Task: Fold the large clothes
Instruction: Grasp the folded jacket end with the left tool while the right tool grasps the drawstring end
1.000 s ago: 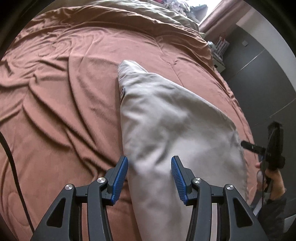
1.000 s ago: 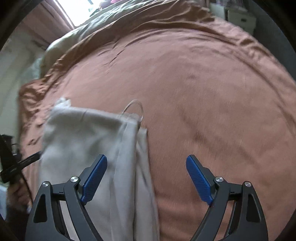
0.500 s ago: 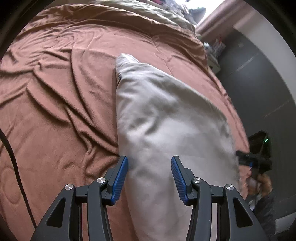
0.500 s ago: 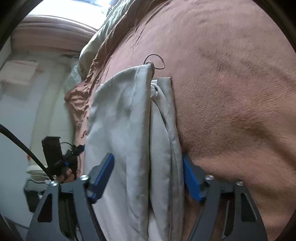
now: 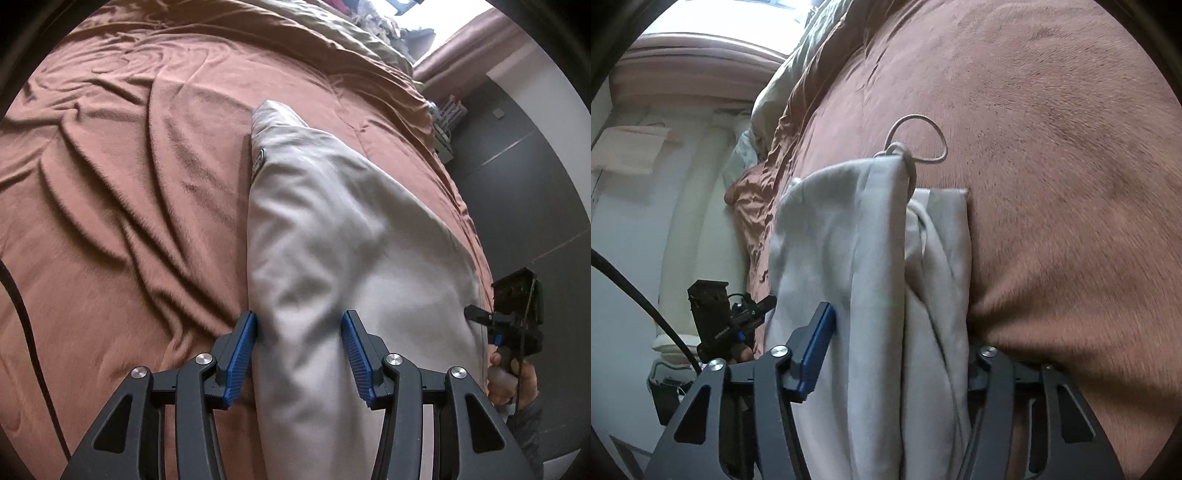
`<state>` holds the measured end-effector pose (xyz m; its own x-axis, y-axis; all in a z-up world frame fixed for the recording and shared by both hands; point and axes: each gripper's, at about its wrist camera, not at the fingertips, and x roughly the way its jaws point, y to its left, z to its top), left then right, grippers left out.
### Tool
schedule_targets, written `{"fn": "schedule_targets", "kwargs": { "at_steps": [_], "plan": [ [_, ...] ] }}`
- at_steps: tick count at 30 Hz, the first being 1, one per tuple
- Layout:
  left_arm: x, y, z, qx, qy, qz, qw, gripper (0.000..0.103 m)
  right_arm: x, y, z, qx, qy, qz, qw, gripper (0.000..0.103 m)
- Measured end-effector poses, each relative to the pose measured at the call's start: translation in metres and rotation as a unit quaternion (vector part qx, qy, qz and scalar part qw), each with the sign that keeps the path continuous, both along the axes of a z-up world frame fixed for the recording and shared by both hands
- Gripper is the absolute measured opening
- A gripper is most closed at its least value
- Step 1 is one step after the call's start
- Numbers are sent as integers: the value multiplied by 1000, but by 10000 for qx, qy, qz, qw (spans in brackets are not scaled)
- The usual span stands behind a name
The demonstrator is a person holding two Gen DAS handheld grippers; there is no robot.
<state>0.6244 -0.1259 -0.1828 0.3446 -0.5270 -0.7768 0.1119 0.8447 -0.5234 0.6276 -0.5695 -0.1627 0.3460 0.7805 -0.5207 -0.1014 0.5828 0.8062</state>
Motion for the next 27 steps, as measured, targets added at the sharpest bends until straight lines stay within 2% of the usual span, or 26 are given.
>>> {"fn": "schedule_targets", "kwargs": {
  "at_steps": [2,6,7,10,13,16,27],
  "plan": [
    [6,-3,0,104,-9,-17,9999,50,2,7,2,-80,-33,26,10000,51],
    [14,-7,3,281,-26,-13,9996,50,-3,12,9,-326,-145,19,9994,30],
    [15,-9,3,304,-45,-7,9995,48,-6,14,13,-388,-193,1,9991,24],
    [12,-14,5,425,-115,-28,9990,38,-17,21,29,-527,-400,-46,9978,15],
    [8,-16,10,507,-192,-33,9985,25,-31,29,47,-663,-591,-69,9960,11],
    [2,-16,24,518,-365,-101,9979,18,-50,41,65,-837,-807,-74,9932,10],
    [-44,5,104,124,-1040,-43,9945,11,-130,66,127,-943,-1500,-72,9842,9]
  ]
}}
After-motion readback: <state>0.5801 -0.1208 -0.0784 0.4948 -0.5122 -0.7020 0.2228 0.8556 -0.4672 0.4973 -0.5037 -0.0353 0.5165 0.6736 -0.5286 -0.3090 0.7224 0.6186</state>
